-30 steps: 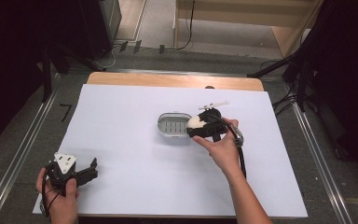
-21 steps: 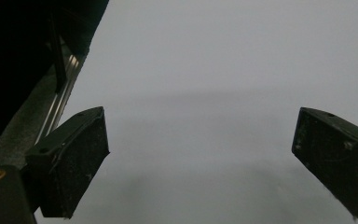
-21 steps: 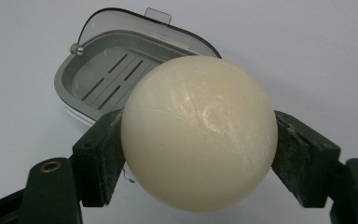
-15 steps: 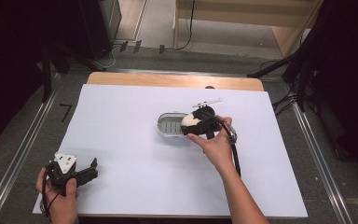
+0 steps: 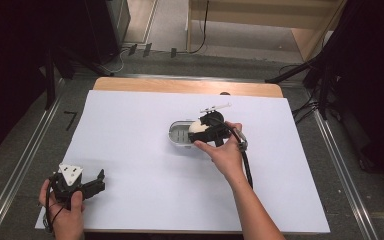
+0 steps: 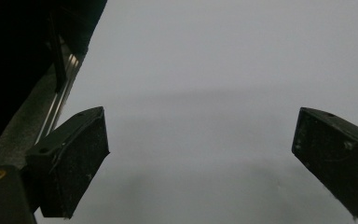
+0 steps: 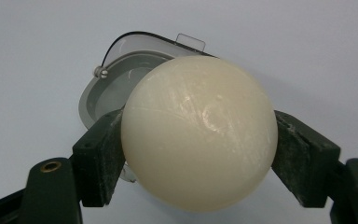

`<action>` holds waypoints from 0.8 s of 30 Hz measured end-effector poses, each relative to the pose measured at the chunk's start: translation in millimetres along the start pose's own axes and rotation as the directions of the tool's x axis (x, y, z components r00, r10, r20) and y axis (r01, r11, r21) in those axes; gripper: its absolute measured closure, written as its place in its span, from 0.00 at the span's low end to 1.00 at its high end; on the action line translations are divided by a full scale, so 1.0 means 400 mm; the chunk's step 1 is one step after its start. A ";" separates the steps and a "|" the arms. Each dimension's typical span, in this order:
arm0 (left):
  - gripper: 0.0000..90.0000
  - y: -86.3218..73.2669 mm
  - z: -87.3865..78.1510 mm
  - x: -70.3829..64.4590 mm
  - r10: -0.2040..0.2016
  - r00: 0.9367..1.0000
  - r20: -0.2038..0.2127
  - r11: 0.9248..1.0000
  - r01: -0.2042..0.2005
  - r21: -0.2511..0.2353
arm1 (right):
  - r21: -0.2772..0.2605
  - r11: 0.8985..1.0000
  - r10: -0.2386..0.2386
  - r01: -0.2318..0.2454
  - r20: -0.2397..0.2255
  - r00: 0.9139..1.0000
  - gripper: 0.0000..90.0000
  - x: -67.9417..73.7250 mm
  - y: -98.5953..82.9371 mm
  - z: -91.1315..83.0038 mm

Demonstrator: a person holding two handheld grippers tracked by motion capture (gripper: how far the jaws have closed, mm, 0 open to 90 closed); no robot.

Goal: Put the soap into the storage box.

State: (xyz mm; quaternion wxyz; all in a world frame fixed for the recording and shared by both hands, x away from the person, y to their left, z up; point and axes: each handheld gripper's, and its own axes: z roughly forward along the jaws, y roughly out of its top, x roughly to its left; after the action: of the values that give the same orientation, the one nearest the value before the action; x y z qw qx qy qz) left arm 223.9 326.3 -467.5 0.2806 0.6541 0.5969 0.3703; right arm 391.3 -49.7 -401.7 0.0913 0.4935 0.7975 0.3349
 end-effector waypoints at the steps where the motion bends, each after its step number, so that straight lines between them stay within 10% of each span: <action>1: 0.05 0.000 0.000 0.000 0.000 1.000 0.000 1.000 0.000 0.000 | 0.002 1.000 0.001 -0.001 0.001 1.000 0.28 0.001 0.001 0.002; 24: 0.05 0.001 0.001 -0.001 0.001 1.000 0.000 1.000 -0.001 0.009 | 0.015 1.000 -0.013 0.013 -0.010 1.000 0.28 0.054 0.033 0.058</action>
State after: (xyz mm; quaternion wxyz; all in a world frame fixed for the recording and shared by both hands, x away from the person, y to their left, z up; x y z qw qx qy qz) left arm 224.5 326.0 -467.6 0.2776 0.6557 0.5980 0.3679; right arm 401.3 -17.4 -407.0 0.0857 0.4873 0.8037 0.3305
